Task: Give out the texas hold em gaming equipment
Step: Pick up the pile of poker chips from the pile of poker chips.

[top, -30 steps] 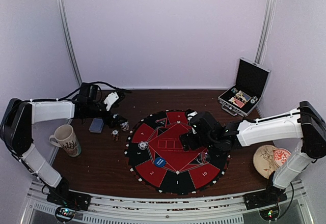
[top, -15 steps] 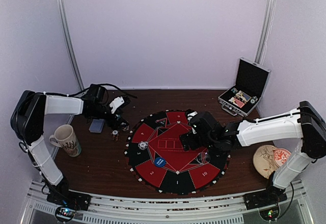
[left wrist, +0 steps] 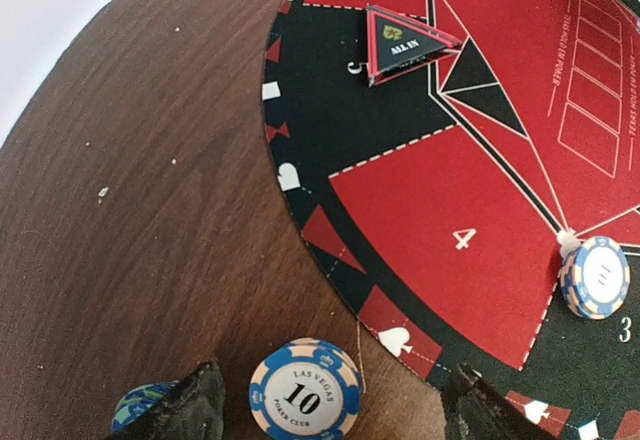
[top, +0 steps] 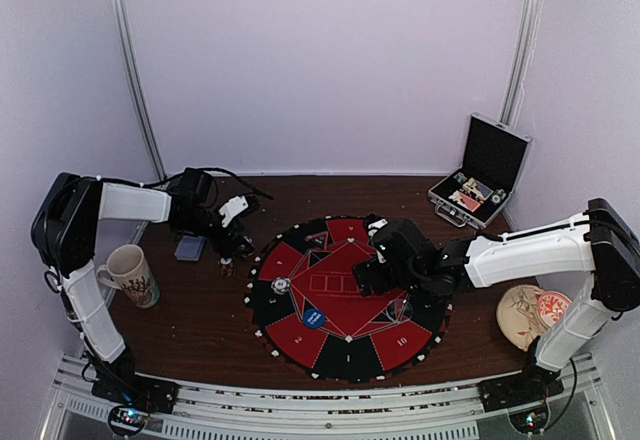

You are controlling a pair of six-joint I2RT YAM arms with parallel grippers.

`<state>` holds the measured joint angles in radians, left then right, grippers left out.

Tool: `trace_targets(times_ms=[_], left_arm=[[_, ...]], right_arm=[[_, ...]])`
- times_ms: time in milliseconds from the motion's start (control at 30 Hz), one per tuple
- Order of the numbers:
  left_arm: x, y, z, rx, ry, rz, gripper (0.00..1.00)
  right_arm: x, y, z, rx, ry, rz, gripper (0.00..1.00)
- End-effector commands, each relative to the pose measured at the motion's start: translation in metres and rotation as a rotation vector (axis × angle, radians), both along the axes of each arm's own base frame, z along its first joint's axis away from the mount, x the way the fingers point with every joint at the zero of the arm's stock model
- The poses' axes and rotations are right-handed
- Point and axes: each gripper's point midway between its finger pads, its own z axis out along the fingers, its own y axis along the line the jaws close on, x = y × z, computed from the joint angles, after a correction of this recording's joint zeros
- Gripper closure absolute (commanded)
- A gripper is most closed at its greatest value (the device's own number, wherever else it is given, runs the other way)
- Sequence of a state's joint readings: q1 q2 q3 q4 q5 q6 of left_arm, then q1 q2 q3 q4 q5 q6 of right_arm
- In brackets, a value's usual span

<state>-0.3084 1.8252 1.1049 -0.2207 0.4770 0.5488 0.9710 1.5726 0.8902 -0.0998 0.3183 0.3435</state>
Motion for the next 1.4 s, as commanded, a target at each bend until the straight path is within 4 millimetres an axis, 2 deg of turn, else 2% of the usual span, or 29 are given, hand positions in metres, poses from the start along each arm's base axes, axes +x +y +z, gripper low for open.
trace_targets(times_ms=[0, 800, 967, 1367], left_arm=[[0.011, -0.001, 0.004, 0.001, -0.028, 0.004, 0.23], [0.017, 0.004, -0.016, 0.05, 0.006, 0.027, 0.35], [0.015, 0.004, -0.018, 0.053, 0.015, 0.019, 0.4], [0.014, 0.006, -0.02, 0.067, 0.023, 0.022, 0.44]], right_arm=[[0.001, -0.003, 0.003, -0.001, -0.014, -0.008, 0.0], [0.0, -0.003, 0.004, 0.002, -0.014, -0.007, 0.0], [0.001, -0.003, 0.004, 0.002, -0.014, -0.008, 0.0], [0.0, -0.003, 0.004, 0.002, -0.015, -0.007, 0.0]])
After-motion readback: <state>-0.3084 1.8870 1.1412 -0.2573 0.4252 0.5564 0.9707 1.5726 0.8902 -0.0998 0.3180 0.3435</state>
